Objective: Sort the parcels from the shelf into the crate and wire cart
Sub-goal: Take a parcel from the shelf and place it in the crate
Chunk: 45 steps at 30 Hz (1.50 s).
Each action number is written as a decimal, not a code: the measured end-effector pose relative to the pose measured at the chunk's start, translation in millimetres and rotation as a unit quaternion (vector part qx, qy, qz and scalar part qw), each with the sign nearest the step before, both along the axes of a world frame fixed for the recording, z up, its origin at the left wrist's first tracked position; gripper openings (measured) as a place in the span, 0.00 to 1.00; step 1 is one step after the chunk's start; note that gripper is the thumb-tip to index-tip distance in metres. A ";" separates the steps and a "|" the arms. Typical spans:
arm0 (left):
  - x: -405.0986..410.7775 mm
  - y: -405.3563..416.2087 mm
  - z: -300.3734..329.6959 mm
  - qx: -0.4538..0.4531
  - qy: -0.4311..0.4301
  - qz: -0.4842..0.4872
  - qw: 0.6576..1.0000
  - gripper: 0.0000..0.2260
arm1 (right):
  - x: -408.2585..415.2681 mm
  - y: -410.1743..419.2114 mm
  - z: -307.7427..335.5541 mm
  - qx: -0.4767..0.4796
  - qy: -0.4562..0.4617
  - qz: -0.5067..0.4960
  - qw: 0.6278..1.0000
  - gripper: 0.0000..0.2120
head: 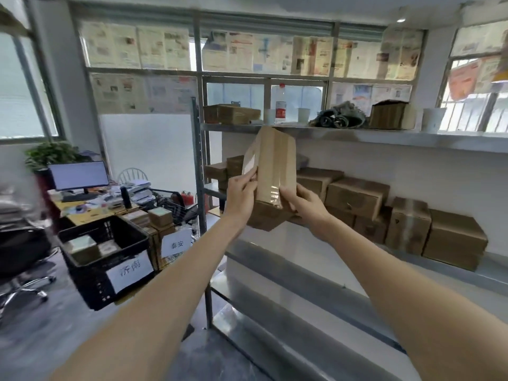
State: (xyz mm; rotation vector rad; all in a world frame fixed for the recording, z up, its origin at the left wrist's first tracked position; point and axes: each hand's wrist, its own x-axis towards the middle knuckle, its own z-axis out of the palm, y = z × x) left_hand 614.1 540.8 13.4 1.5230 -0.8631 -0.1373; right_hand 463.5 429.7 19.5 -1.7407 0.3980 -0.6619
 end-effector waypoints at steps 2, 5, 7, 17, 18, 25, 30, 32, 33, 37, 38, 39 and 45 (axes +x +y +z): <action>-6.1 32.7 9.1 -0.017 -0.029 0.008 0.999 0.16 | 18.5 15.1 -4.1 0.048 -0.021 0.020 0.998 0.27; 6.5 68.7 8.1 0.022 -0.057 0.021 0.998 0.18 | 43.4 36.7 -11.0 0.098 -0.038 0.049 0.993 0.26; 21.8 88.5 3.7 0.055 -0.053 0.033 0.997 0.22 | 56.8 51.1 -16.0 0.107 -0.046 0.069 0.991 0.26; 109.2 129.6 -19.3 0.082 0.114 0.058 0.988 0.23 | 150.3 76.2 -27.9 0.070 -0.015 0.133 0.989 0.39; 125.3 131.5 -25.1 0.070 0.124 0.060 0.988 0.19 | 163.6 73.5 -28.6 0.070 -0.012 0.139 0.988 0.40; 200.5 135.3 -51.0 0.025 0.109 0.107 0.988 0.29 | 267.7 49.1 -35.2 -0.003 0.031 0.165 0.986 0.38; 264.0 113.9 -51.0 0.010 0.124 0.183 0.975 0.24 | 348.9 32.3 -33.3 -0.041 0.063 0.192 0.979 0.38; 284.5 107.2 -50.6 0.009 0.127 0.203 0.971 0.23 | 376.4 24.0 -34.7 -0.055 0.082 0.196 0.976 0.49; 294.5 104.6 -51.0 0.013 0.126 0.212 0.969 0.23 | 389.1 18.1 -37.3 -0.059 0.096 0.197 0.974 0.52; 332.7 94.2 -57.9 0.008 0.109 0.240 0.965 0.20 | 430.3 -3.8 -49.7 -0.038 0.116 0.233 0.965 0.40; 341.9 91.5 -59.2 -0.005 0.112 0.242 0.964 0.19 | 438.3 -7.9 -52.0 -0.028 0.110 0.236 0.965 0.38; 351.0 89.2 -60.2 -0.013 0.119 0.246 0.962 0.19 | 446.9 -11.6 -54.4 -0.018 0.104 0.236 0.966 0.37; 402.2 82.7 -62.7 -0.067 0.181 0.254 0.948 0.23 | 495.5 -23.9 -65.8 0.060 0.087 0.233 0.967 0.37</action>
